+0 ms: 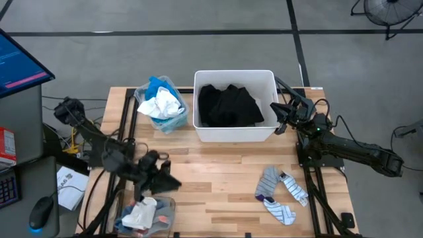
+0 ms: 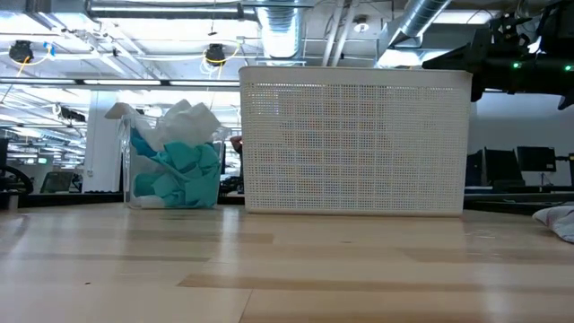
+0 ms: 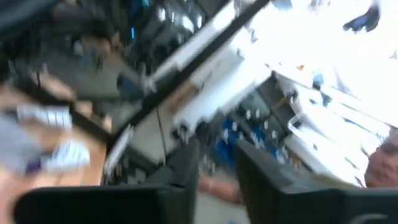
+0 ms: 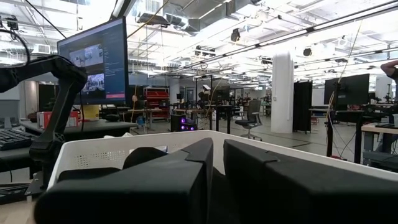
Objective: Pick & Place Cloths
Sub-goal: Put the top white sock into the transparent bin
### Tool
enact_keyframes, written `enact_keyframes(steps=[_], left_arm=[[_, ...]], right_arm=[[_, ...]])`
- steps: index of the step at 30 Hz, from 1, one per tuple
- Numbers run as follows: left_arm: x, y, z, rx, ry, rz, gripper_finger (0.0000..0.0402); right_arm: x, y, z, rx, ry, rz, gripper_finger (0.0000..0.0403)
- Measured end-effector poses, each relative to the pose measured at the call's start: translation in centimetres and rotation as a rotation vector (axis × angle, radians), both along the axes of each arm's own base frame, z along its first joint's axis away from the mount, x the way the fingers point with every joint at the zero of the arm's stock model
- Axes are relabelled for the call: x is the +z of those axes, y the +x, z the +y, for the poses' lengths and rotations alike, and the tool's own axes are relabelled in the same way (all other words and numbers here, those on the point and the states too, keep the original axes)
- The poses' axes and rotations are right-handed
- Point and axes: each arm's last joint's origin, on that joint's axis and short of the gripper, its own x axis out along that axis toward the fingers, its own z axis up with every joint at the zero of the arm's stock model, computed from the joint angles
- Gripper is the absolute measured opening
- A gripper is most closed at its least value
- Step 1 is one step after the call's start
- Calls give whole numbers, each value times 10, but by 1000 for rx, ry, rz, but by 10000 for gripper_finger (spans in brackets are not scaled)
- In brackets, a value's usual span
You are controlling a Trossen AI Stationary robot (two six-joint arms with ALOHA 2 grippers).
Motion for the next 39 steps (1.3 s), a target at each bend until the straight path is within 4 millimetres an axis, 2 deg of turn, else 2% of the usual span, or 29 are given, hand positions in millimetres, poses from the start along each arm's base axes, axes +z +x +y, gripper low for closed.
enact_keyframes(steps=[3, 5, 7, 10, 12, 16, 19, 24, 26, 28, 30, 33, 36, 39], left_arm=[[6, 5, 11, 62, 11, -51, 21], [10, 5, 19, 98, 21, -69, 8], [15, 4, 28, 145, 26, -89, 7], [29, -5, 48, 222, 48, -139, 1], [40, -18, 63, 270, 76, -178, 1], [60, -54, 92, 357, 166, -255, 1], [69, -80, 108, 418, 219, -304, 1], [71, -112, 128, 545, 229, -282, 1], [68, -121, 134, 586, 226, -246, 1], [65, -128, 139, 621, 216, -201, 1], [60, -134, 143, 639, 192, -162, 1], [56, -141, 147, 628, 151, -134, 1], [51, -148, 150, 599, 137, -117, 1], [46, -154, 152, 563, 144, -103, 1]], right_arm=[[0, 0, 0, 0, 0, 0, 37], [0, 0, 0, 3, 10, -6, 37], [0, 0, 0, 52, 141, -82, 37], [4, -1, 0, 166, 487, -351, 37], [8, -3, 0, 254, 683, -528, 37], [20, -10, 2, 417, 905, -860, 37], [29, -17, 3, 478, 900, -1035, 37], [48, -27, 6, 606, 781, -1118, 37], [75, -28, 9, 713, 664, -1036, 38], [110, -27, 14, 787, 529, -883, 42], [145, -22, 18, 808, 477, -659, 49], [185, -10, 22, 751, 538, -227, 63], [196, 3, 23, 618, 669, 201, 76], [195, 12, 26, 496, 847, 536, 83]])
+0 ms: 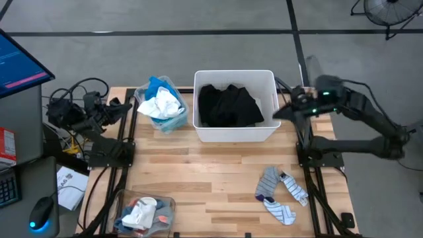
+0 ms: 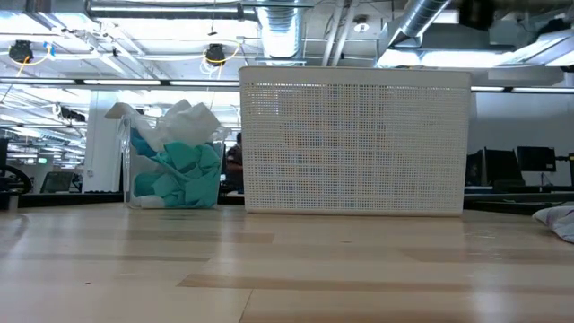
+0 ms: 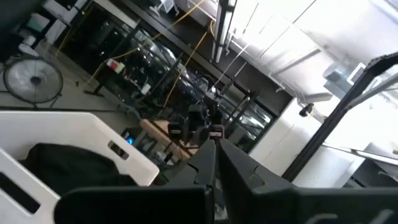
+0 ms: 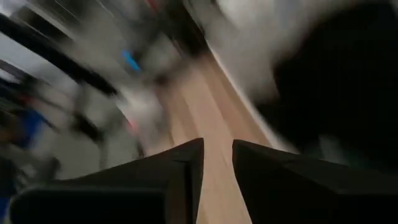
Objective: Pick & Place Cloths
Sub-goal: Put the top white sock into the transparent bin
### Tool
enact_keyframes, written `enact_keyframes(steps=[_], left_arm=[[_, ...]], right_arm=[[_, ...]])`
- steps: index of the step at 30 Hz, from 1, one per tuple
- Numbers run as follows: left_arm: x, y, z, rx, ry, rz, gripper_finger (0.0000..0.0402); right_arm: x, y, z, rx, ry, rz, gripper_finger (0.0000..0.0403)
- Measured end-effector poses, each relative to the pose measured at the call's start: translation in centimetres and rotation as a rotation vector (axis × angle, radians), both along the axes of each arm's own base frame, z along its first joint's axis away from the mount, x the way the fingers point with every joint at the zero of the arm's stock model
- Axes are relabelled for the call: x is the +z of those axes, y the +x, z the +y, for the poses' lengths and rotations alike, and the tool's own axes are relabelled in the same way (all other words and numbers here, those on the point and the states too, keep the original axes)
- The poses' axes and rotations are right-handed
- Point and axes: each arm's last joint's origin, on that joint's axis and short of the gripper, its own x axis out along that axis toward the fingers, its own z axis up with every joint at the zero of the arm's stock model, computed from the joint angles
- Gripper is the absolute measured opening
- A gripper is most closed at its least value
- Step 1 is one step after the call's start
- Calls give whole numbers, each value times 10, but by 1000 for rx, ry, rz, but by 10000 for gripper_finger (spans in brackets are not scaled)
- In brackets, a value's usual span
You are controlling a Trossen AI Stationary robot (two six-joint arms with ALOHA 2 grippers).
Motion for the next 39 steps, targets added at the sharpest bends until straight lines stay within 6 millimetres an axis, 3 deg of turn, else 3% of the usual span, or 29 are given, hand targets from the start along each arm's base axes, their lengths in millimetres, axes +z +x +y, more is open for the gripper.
enact_keyframes(steps=[3, 8, 12, 16, 19, 24, 27, 30, 34, 39], left_arm=[[-4, -5, 2, -6, 9, 19, 1], [-7, -12, 5, -40, 25, 20, 1], [-5, -14, 3, -159, 55, -16, 1], [-5, -13, 0, -216, 75, -20, 1], [-6, -12, 0, -215, 104, -9, 6], [-8, -12, 0, -207, 143, 16, 33], [-10, -11, -1, -208, 151, 38, 56], [-14, -11, -1, -216, 149, 77, 77], [-21, -9, -2, -231, 127, 138, 93], [-26, -9, -2, -248, 79, 185, 96]], right_arm=[[-11, 7, 7, -1, 128, 321, 82], [-50, 20, 31, -96, 291, 795, 77], [-82, 25, 63, -147, 312, 1028, 76], [-113, 29, 96, -190, 299, 1165, 86], [-134, 34, 120, -200, 302, 1256, 114], [-162, 46, 148, -198, 209, 1370, 214], [-178, 55, 155, -189, 163, 1428, 279], [-194, 66, 159, -120, 140, 1447, 317], [-223, 73, 161, -76, 139, 1445, 322], [-253, 58, 161, -58, 146, 1553, 297]])
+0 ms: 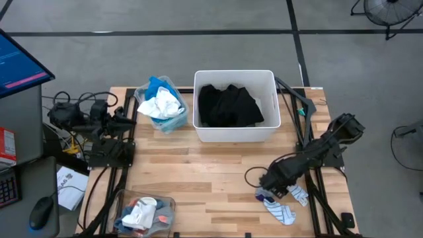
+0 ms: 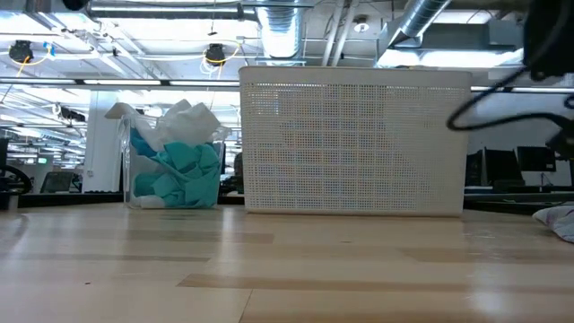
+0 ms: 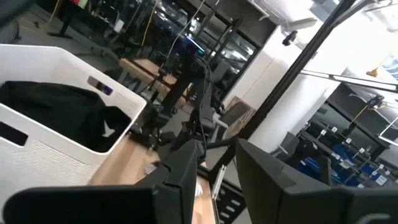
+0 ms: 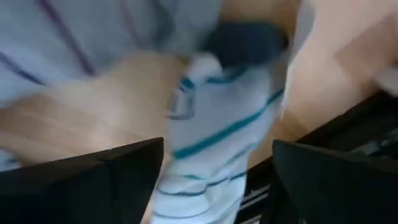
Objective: Pick & Place Cloths
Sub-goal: Put the top white sock into the transparent bin
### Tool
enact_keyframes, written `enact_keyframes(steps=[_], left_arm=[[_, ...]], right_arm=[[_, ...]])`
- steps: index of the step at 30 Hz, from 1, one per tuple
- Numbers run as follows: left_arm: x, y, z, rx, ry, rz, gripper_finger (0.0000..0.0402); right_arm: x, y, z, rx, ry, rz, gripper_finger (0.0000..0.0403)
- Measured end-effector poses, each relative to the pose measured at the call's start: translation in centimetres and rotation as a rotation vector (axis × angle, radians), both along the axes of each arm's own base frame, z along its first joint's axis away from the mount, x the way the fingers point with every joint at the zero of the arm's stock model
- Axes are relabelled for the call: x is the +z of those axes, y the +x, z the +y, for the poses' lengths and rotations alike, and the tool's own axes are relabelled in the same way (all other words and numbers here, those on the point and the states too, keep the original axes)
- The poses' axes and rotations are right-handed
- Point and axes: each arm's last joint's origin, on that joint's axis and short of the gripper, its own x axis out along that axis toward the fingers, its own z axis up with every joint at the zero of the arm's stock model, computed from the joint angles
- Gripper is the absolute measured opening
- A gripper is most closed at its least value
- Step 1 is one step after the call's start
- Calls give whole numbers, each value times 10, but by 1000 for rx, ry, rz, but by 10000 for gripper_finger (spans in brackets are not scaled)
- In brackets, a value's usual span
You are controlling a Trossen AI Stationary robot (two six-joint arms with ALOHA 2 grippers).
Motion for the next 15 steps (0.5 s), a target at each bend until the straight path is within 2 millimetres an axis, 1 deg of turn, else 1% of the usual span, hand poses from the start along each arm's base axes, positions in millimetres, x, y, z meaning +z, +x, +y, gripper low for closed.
enact_keyframes(steps=[2, 4, 5, 6, 8, 9, 12, 15], left_arm=[[0, 0, 0, -14, -4, 1, 94], [0, 0, -1, -31, -3, 1, 92], [0, 0, -1, -33, -2, 2, 91], [-1, 0, -1, -32, -1, 6, 89], [-4, 0, -1, -32, 16, 40, 85], [-7, 1, -1, -32, 26, 66, 83], [-17, 0, -1, -36, 17, 160, 69], [-26, -1, -2, -78, -3, 252, 47]], right_arm=[[-6, -6, 0, -19, 10, 31, 271], [-10, -9, 2, -24, 19, 46, 224], [-10, -10, 3, -27, 27, 47, 190], [-10, -10, 3, -38, 32, 47, 149], [-10, -9, 3, -68, 21, 54, 56], [-9, -9, 3, -83, 18, 52, 29], [2, 0, 4, -122, 36, 17, 11], [31, 17, 7, -160, 75, -96, 5]])
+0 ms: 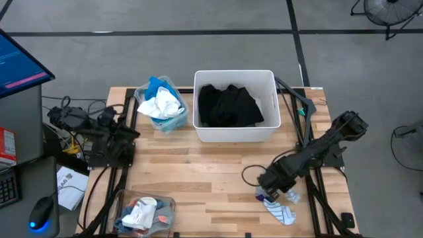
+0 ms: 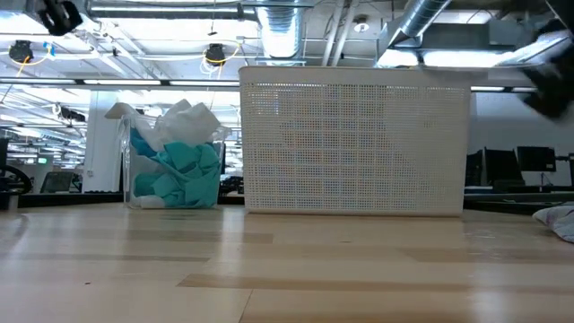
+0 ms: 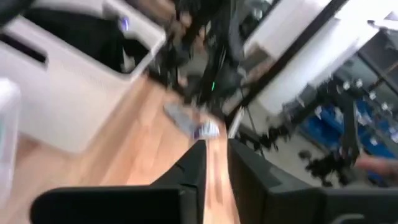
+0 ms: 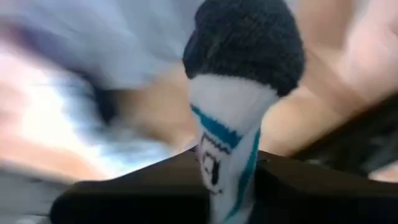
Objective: Pick & Place Cloths
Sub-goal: Put the top white sock into the transparent bin
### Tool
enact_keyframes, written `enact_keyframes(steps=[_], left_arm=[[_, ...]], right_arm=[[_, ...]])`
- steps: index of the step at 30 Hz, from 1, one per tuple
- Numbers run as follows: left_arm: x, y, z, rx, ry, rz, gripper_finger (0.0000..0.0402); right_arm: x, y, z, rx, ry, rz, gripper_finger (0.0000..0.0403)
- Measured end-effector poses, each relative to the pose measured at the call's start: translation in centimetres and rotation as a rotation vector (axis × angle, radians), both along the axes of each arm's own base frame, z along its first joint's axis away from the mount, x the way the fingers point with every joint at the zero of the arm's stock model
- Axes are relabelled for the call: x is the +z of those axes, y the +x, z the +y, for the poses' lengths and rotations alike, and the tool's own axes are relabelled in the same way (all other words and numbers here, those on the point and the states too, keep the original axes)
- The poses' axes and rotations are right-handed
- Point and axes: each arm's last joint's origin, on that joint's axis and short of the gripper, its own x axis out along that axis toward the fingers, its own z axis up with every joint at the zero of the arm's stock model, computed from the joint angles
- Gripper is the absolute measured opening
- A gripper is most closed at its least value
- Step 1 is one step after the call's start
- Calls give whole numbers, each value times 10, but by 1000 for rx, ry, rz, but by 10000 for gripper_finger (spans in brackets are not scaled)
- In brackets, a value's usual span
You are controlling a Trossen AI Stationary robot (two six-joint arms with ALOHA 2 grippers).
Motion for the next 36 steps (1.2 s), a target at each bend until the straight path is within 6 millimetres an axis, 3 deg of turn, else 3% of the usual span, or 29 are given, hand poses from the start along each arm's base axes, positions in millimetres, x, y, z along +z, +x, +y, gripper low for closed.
enact_keyframes(steps=[4, 9, 12, 16, 19, 22, 28, 36], left_arm=[[-7, -1, -1, -50, -24, 80, 11], [-10, -2, -1, -64, -17, 112, 1], [-13, -3, -1, -64, -7, 134, 1], [-13, -2, -1, -63, 3, 138, 3], [-12, 1, -3, -63, 52, 137, 9], [-6, 11, -8, -85, 122, 84, 28], [8, 44, -27, -172, 278, -80, 108], [-12, 85, -44, -72, 388, 75, 233]], right_arm=[[56, 34, -1, -109, -16, -286, 3], [131, 84, -9, -219, -65, -827, 2], [162, 116, -16, -206, -113, -1114, 1], [187, 156, -25, -98, -210, -1352, 1], [193, 186, -30, 20, -295, -1434, 1], [186, 217, -33, 140, -360, -1433, 0], [176, 270, -29, 263, -428, -1467, 0], [175, 298, -8, 342, -397, -1492, 0]])
